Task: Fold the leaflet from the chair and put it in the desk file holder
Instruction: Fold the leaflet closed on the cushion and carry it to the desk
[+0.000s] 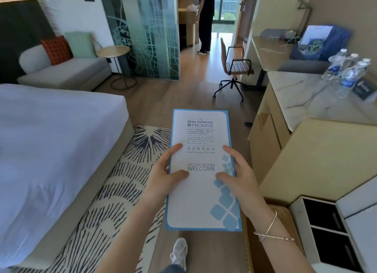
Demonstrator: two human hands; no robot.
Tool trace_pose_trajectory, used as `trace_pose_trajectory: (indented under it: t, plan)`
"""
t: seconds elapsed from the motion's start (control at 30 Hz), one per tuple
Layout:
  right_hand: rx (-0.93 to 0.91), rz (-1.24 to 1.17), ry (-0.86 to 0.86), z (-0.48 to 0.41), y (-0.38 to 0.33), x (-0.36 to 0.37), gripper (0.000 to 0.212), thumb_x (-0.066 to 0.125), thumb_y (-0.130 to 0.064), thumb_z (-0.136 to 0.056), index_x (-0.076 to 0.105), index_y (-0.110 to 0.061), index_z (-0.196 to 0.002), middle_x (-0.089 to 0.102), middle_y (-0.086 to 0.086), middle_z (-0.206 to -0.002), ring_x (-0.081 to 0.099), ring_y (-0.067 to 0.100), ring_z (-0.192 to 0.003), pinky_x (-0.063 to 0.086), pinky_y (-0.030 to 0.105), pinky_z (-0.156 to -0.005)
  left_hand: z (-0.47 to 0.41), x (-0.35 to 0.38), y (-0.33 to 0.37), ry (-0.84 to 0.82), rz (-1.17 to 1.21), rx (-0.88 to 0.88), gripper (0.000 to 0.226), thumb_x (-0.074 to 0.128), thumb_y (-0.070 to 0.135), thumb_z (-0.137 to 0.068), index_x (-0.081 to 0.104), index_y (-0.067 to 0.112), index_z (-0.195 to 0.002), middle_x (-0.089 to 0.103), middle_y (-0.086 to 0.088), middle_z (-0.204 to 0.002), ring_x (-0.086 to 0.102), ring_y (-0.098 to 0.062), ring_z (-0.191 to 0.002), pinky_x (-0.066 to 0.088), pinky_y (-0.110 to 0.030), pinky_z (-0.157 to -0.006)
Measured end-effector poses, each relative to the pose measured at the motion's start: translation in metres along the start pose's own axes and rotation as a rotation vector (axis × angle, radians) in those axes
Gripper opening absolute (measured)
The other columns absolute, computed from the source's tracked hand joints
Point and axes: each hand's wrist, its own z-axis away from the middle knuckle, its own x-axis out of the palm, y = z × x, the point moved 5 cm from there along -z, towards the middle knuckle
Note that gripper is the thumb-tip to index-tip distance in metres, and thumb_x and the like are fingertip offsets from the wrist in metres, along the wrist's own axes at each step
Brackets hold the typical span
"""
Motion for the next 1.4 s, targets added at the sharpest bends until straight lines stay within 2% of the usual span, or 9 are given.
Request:
trace_pose_trajectory:
  t: [0.13,0.27,0.37,0.5,0.6,0.77,1.0,1.2,1.4]
  plan:
    - [-0.016,-0.018,-0.006,-0.121,0.007,-0.004,0.064,0.070,0.007,-0.081,0.058,-0.040,-0.122,0.075,-0.004,-0.111,0.073,0.021,-0.096,0.061,0.032,-0.073,-0.124,-0.001,-0.004,-0.002,0.020,0.015,0.065,0.071,-0.009,-0.074,0.066,0.035,-0.122,0.072,0.004,-0.118,0.071,-0.023,-0.102,0.060,-0.045,-0.081]
    - [-0.025,-0.018,0.030,-0.242,-0.007,-0.010,0.061,0.073,0.001,-0.082,0.056,-0.039,-0.126,0.072,-0.003,-0.118,0.072,0.021,-0.101,0.061,0.040,-0.082,-0.256,0.007,0.008,-0.052,0.026,-0.010,0.065,0.069,-0.012,-0.078,0.066,0.038,-0.120,0.072,0.004,-0.118,0.071,-0.022,-0.102,0.060,-0.043,-0.080]
    - [-0.031,-0.023,0.064,-0.327,-0.026,-0.020,0.062,0.073,0.001,-0.082,0.055,-0.037,-0.128,0.073,-0.002,-0.116,0.072,0.022,-0.100,0.061,0.041,-0.081,-0.349,0.022,0.030,-0.104,0.017,0.008,0.064,0.069,-0.010,-0.078,0.066,0.038,-0.120,0.072,0.003,-0.119,0.072,-0.021,-0.100,0.061,-0.042,-0.078]
    - [-0.033,-0.034,0.122,-0.428,-0.041,-0.042,0.065,0.072,0.006,-0.081,0.055,-0.035,-0.129,0.076,-0.005,-0.110,0.074,0.021,-0.094,0.062,0.034,-0.072,-0.459,0.046,0.044,-0.140,-0.006,-0.001,0.064,0.070,-0.009,-0.078,0.066,0.041,-0.119,0.074,0.009,-0.113,0.073,-0.018,-0.098,0.061,-0.035,-0.073]
    - [-0.017,-0.024,0.142,-0.504,-0.038,-0.065,0.064,0.070,0.007,-0.081,0.055,-0.034,-0.128,0.077,-0.009,-0.106,0.075,0.018,-0.090,0.060,0.026,-0.066,-0.539,0.067,0.034,-0.151,-0.014,-0.024,0.064,0.071,-0.008,-0.078,0.066,0.041,-0.119,0.073,0.007,-0.117,0.072,-0.018,-0.100,0.061,-0.033,-0.072]
    - [-0.001,-0.019,0.148,-0.640,-0.032,-0.111,0.061,0.070,0.005,-0.082,0.054,-0.037,-0.124,0.076,-0.009,-0.107,0.074,0.017,-0.090,0.059,0.025,-0.065,-0.676,0.113,0.020,-0.137,0.005,-0.038,0.064,0.071,-0.011,-0.078,0.067,0.039,-0.119,0.074,0.006,-0.115,0.073,-0.018,-0.097,0.060,-0.030,-0.069]
    - [-0.001,-0.039,0.110,-0.841,-0.063,-0.181,0.063,0.067,0.008,-0.083,0.052,-0.032,-0.128,0.076,-0.012,-0.102,0.074,0.019,-0.091,0.060,0.025,-0.065,-0.870,0.187,0.046,-0.123,0.014,-0.011,0.064,0.071,-0.012,-0.078,0.064,0.032,-0.123,0.071,-0.004,-0.122,0.071,-0.024,-0.103,0.060,-0.034,-0.073]
    - [0.013,-0.047,0.132,-0.973,-0.074,-0.224,0.064,0.069,0.007,-0.082,0.054,-0.037,-0.126,0.073,0.002,-0.117,0.073,0.026,-0.096,0.062,0.041,-0.077,-0.999,0.231,0.056,-0.114,0.014,-0.021,0.066,0.071,-0.001,-0.067,0.063,0.029,-0.125,0.069,-0.008,-0.125,0.068,-0.029,-0.109,0.060,-0.044,-0.084]
    - [0.011,-0.039,0.174,-1.099,-0.067,-0.256,0.064,0.068,0.007,-0.082,0.053,-0.038,-0.125,0.072,0.003,-0.118,0.073,0.028,-0.098,0.060,0.050,-0.083,-1.133,0.262,0.046,-0.142,-0.016,-0.029,0.065,0.072,0.001,-0.067,0.064,0.034,-0.122,0.069,-0.008,-0.125,0.067,-0.032,-0.110,0.058,-0.050,-0.088]
